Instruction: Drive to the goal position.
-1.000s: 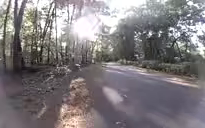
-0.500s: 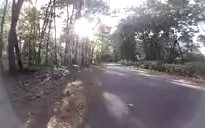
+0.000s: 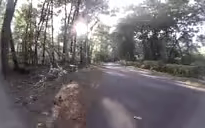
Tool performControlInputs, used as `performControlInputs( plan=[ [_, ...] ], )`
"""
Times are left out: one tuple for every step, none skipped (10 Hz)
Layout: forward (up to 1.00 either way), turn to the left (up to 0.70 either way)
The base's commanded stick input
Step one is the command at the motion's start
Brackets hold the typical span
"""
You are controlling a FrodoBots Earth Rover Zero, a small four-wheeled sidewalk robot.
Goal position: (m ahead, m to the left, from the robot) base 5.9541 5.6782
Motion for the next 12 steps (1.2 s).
performControlInputs(
  plan=[
    [0.7,-0.01],
    [0.7,-0.01],
    [0.7,-0.01],
    [0.7,-0.01],
    [0.7,-0.01],
    [0.7,-0.01],
    [0.7,-0.01],
    [0.7,-0.01],
    [0.7,-0.01],
    [0.7,-0.01],
    [0.7,-0.01],
    [0.7,-0.01]
  ],
)
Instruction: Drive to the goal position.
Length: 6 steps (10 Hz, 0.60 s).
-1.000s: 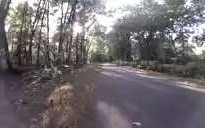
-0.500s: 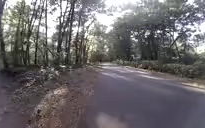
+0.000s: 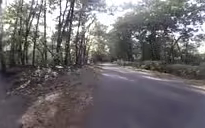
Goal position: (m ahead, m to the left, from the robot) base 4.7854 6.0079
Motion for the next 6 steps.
performControlInputs(
  plan=[
    [0.7,-0.01],
    [0.7,-0.01],
    [0.7,0.0],
    [0.7,0.03],
    [0.7,0.23],
    [0.7,0.18]
  ],
)
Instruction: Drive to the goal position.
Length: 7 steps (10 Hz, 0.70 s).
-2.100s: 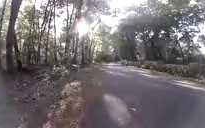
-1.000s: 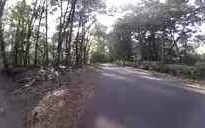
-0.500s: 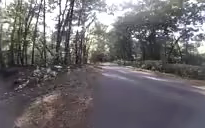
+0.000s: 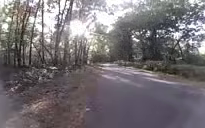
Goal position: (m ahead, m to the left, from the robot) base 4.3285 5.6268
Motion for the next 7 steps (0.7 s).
performControlInputs(
  plan=[
    [0.7,-0.01],
    [0.7,-0.01],
    [0.7,-0.01],
    [0.7,-0.01],
    [0.7,-0.06],
    [0.7,-0.22],
    [0.7,-0.29]
  ],
)
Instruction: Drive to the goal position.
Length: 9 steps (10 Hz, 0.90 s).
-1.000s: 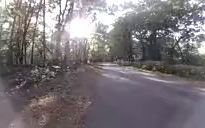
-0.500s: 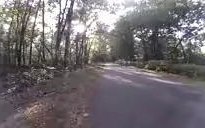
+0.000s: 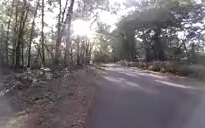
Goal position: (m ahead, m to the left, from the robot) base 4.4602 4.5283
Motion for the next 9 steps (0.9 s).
performControlInputs(
  plan=[
    [0.7,-0.29],
    [0.7,-0.29],
    [0.7,-0.01],
    [0.7,-0.01],
    [0.7,-0.01],
    [0.7,-0.01],
    [0.7,-0.01],
    [0.7,-0.01],
    [0.7,-0.01]
  ],
)
